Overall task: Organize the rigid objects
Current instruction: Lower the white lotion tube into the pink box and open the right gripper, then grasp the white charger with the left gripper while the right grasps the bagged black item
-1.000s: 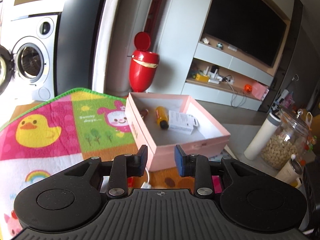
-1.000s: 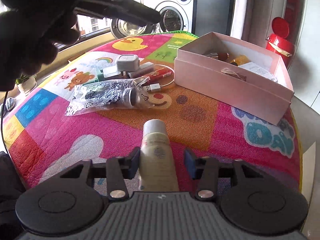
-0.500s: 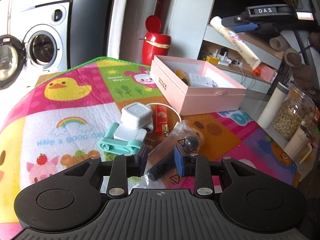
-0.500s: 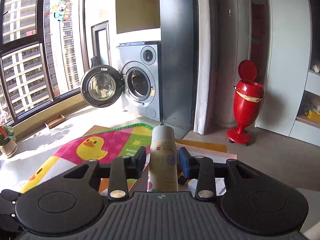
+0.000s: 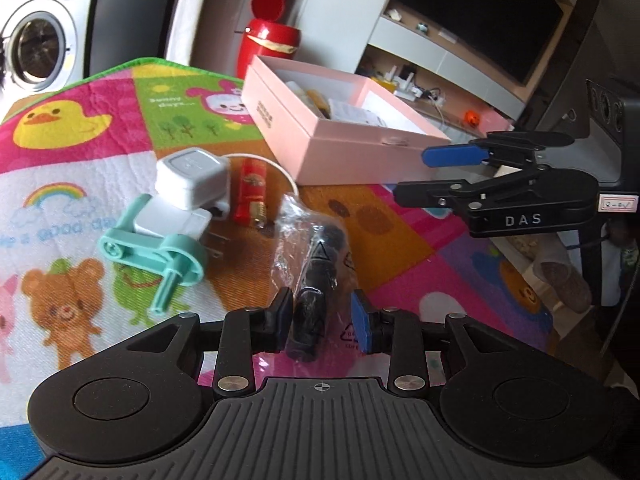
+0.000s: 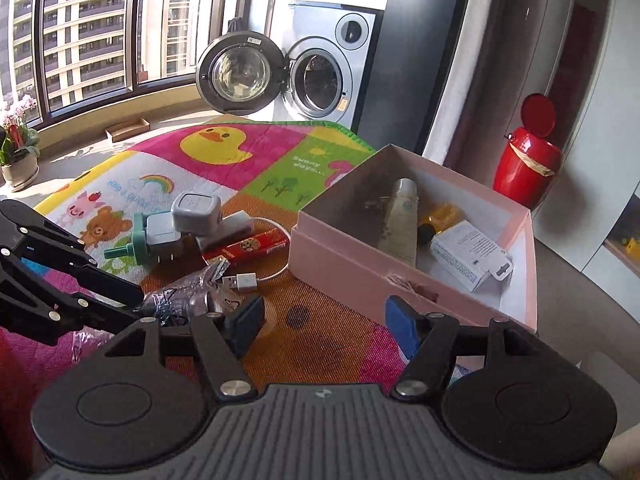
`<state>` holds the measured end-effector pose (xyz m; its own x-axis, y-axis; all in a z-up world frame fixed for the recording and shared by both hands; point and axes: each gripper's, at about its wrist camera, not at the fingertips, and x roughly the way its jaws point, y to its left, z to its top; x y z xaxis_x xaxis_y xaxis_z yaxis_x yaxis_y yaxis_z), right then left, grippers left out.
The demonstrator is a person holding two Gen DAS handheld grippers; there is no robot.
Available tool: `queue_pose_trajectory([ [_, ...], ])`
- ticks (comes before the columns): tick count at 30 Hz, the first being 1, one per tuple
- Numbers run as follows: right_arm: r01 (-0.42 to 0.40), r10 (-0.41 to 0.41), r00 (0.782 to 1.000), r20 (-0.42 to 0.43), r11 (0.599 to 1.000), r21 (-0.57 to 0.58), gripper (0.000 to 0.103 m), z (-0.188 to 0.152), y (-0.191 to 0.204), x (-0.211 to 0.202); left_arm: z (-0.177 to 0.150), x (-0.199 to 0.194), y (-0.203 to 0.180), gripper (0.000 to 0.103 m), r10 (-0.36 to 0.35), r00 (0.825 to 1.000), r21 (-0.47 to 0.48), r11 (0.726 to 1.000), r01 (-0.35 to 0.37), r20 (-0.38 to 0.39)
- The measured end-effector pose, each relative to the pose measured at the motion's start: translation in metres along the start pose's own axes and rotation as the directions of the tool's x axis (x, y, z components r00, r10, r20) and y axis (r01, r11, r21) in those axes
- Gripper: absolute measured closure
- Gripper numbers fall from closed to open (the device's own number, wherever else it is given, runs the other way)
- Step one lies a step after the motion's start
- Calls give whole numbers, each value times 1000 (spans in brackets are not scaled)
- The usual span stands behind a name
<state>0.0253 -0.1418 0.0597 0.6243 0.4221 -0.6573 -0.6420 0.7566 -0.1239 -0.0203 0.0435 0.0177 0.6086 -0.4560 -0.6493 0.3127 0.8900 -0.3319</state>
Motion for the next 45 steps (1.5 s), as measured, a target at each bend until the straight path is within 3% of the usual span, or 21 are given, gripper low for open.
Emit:
queue_pose_trajectory([
  [2, -23, 23, 1000, -2, 999, 49, 35, -5, -6, -3, -1, 3, -13, 68, -43, 999, 45, 998, 44, -25],
  [4, -42, 42, 999, 5, 995, 92, 34, -10, -10, -8, 2, -4, -19, 68, -31, 999, 77, 996, 32, -7],
  [7, -62, 57, 998, 36, 989, 136, 30, -14, -11, -13, 11, -25, -7, 68, 91, 992, 41, 995, -95, 83],
  [11, -135, 128, 991, 49, 976, 172, 29, -21, -1, -14, 20, -38, 22, 68, 316, 938, -77, 948, -308, 142],
  [13, -197, 193, 980, 36, 967, 161, 29, -23, 13, -9, 23, -38, 36, 68, 362, 923, -153, 927, -342, 133],
  [16, -231, 235, 972, -5, 961, 153, 29, -23, 39, 8, 31, -35, 44, 68, 377, 915, -224, 913, -341, 143],
  [19, -210, 217, 975, -42, 969, 130, 29, -22, 62, 27, 51, -24, 40, 68, 358, 915, -193, 926, -324, 187],
  [22, -105, 109, 993, -52, 991, 79, 29, -27, 66, 32, 66, -12, 45, 68, 344, 920, -202, 930, -307, 186],
  [26, 35, -31, 999, -34, 991, 128, 28, -40, 35, 25, 72, 3, 59, 68, 333, 928, -272, 920, -282, 165],
  [28, 42, -34, 999, -39, 977, 209, 28, -49, 12, 22, 70, 9, 61, 68, 304, 940, -281, 926, -253, 154],
  [31, 46, -43, 999, -19, 961, 272, 28, -59, -7, 16, 65, 11, 41, 68, 265, 952, -134, 960, -246, 152],
  [34, 38, -37, 999, -7, 952, 303, 26, -61, -13, 16, 53, 11, 17, 68, 215, 970, 19, 976, -218, 117],
  [39, 50, -47, 999, -14, 959, 280, 21, -59, -8, 20, 37, 12, -10, 67, 154, 985, 112, 980, -162, 76],
  [45, 61, -59, 998, -18, 962, 267, 21, -59, -5, 21, 34, 26, -22, 68, 222, 973, 145, 963, -229, 60],
])
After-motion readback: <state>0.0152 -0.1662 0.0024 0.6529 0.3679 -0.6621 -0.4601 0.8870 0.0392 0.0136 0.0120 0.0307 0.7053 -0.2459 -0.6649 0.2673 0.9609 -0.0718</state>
